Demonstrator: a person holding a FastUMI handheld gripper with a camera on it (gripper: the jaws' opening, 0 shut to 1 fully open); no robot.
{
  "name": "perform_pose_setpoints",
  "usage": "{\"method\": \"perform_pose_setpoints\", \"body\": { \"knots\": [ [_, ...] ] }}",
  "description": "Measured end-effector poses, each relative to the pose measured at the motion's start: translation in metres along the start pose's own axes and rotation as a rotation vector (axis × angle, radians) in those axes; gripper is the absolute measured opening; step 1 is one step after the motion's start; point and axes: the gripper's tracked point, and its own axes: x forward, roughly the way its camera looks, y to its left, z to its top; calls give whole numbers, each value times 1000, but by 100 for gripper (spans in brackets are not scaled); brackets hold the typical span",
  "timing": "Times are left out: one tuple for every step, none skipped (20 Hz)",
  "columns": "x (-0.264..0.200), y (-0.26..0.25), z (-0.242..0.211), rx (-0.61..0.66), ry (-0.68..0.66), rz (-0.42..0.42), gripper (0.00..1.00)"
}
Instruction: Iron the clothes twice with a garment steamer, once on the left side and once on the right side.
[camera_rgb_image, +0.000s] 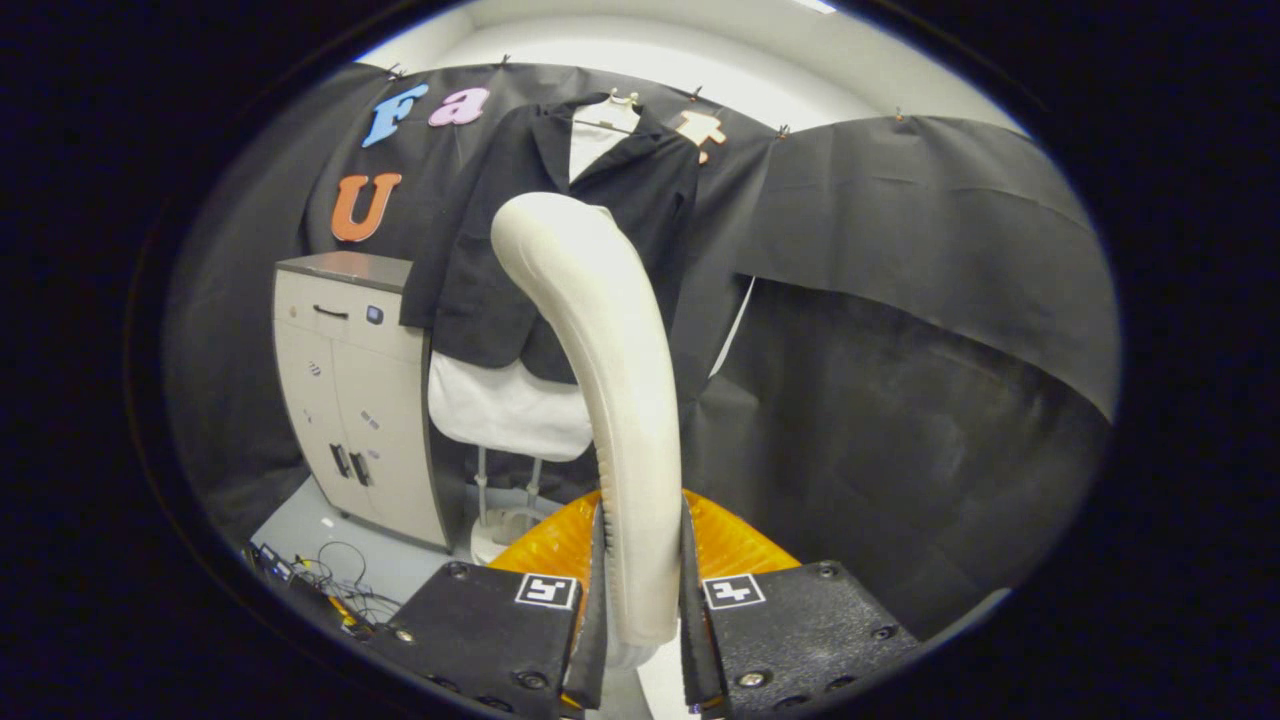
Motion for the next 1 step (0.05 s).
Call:
{"method": "perform_pose_setpoints", "body": {
  "knots": [
    [-5, -1, -6, 0, 6, 13, 33]
  ]
}}
